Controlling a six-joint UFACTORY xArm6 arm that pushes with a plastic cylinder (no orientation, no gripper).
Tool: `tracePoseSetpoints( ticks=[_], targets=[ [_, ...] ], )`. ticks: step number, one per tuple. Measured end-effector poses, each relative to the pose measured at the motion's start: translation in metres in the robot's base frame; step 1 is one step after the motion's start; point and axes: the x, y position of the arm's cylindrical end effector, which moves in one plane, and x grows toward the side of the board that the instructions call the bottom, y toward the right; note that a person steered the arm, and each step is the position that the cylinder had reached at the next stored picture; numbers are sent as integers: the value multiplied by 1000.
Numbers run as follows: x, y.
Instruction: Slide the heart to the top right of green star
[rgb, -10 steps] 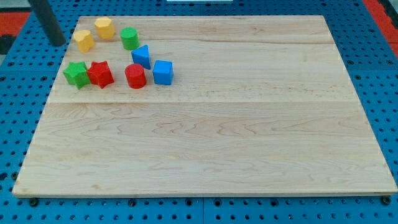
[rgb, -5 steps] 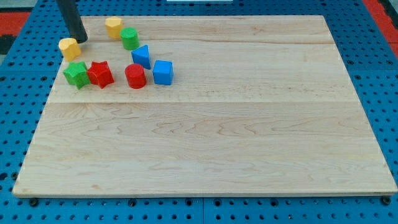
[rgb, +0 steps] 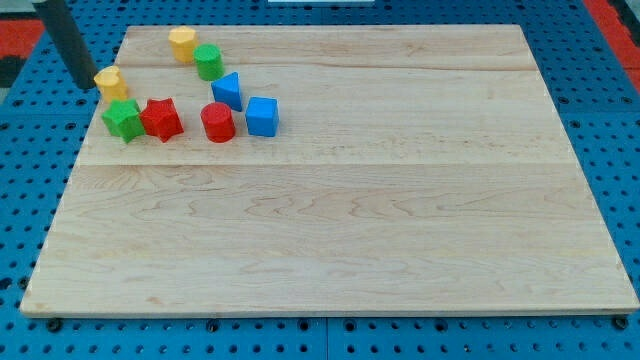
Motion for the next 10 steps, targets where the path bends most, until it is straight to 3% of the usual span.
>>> tracePoseSetpoints(
  ticks=[4, 8, 10],
  targets=[
    [20, 4],
    [0, 45],
    [20, 38]
  ],
)
